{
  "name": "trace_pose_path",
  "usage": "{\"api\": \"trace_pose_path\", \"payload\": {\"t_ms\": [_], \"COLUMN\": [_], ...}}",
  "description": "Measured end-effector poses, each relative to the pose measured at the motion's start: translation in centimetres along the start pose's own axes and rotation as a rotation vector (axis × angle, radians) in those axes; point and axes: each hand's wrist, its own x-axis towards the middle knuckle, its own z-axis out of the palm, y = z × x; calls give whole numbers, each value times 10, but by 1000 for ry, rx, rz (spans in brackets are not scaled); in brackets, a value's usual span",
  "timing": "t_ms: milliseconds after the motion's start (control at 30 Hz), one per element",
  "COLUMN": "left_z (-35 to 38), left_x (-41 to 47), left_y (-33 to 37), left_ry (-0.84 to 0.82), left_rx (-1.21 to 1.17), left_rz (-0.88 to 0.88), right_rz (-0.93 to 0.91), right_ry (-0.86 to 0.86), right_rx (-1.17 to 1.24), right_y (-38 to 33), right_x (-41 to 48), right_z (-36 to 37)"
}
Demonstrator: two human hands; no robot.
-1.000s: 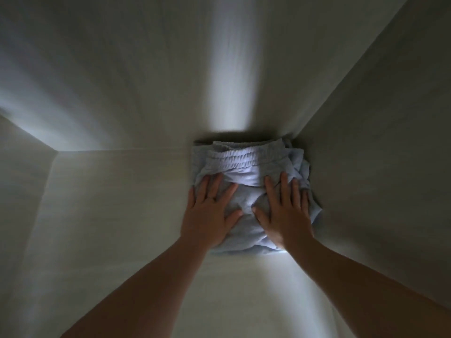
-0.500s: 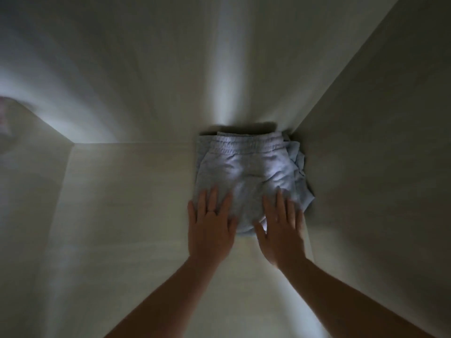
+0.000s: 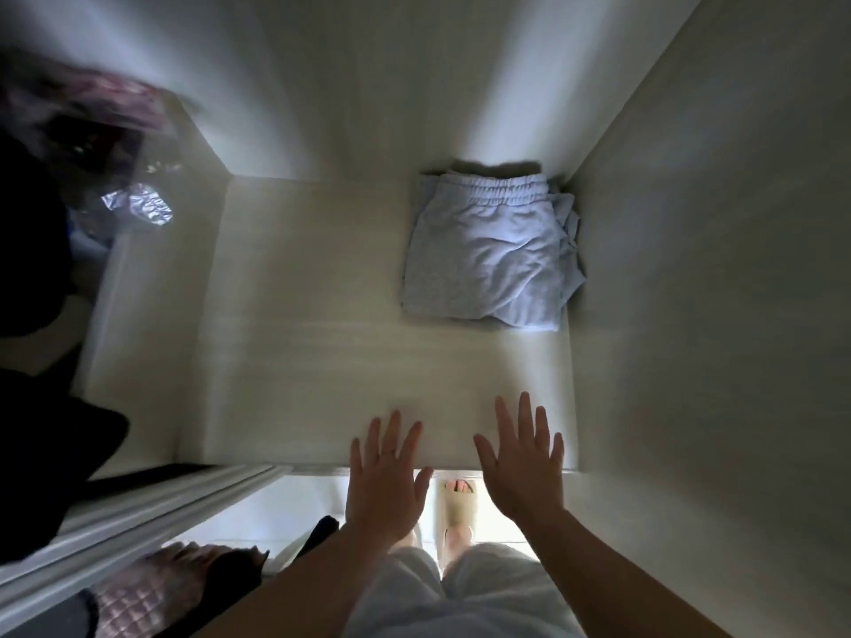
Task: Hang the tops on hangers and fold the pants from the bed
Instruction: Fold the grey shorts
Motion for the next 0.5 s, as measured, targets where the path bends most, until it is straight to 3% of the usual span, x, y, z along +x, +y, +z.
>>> {"api": "trace_pose_path", "payload": {"t_ms": [233,500], "left_z": [-12,18], "left_x": [-52,-132], "left_y": [12,52], "left_ry": [52,252], "left_rx": [79,-87], "left_rz": [-70,-337], "right_rz": [-128,-498], "right_ry": [72,93], "right_rx": [-23,-70], "right_y": [16,66], "right_x": [-45,-95], "right_z": [-15,-26]}}
